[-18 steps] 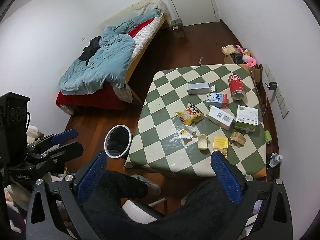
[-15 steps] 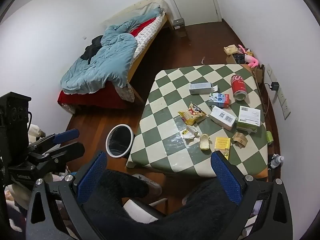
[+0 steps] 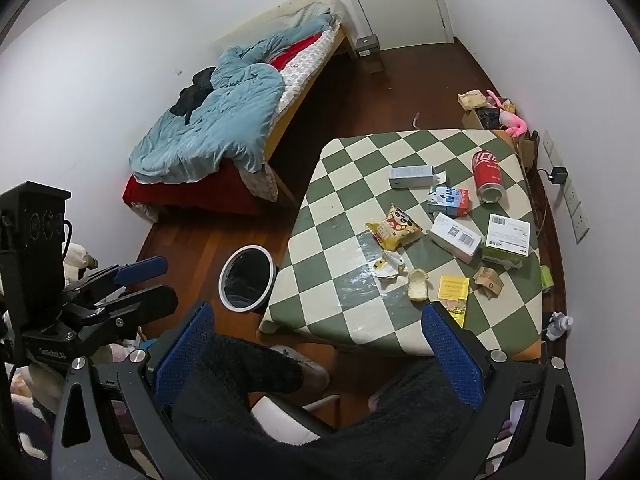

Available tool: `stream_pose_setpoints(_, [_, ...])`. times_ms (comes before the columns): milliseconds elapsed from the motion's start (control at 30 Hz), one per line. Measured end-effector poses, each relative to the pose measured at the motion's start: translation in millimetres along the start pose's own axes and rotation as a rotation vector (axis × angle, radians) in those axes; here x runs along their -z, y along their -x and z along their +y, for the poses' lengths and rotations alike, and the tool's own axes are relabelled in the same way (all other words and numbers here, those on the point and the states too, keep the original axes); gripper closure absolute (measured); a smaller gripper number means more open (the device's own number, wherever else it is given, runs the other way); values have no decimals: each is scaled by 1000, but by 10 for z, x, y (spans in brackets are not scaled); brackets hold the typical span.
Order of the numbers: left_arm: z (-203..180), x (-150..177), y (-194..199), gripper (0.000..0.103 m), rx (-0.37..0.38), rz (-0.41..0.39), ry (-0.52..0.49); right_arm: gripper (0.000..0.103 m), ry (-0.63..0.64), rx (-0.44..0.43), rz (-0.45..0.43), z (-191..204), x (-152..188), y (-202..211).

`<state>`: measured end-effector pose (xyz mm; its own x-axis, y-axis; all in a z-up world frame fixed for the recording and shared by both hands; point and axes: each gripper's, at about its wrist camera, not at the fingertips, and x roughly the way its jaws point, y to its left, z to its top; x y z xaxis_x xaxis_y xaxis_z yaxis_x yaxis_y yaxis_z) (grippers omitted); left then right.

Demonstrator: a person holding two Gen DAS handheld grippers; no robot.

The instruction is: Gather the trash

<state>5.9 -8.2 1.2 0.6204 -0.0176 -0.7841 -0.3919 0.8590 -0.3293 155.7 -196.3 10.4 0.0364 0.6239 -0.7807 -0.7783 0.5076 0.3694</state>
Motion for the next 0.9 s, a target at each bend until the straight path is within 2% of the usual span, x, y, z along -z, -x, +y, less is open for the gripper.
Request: stream_pose_setpoints(900, [30,-63,46,0,8,-11,-3,0,7,1,-5,48,-20,-9])
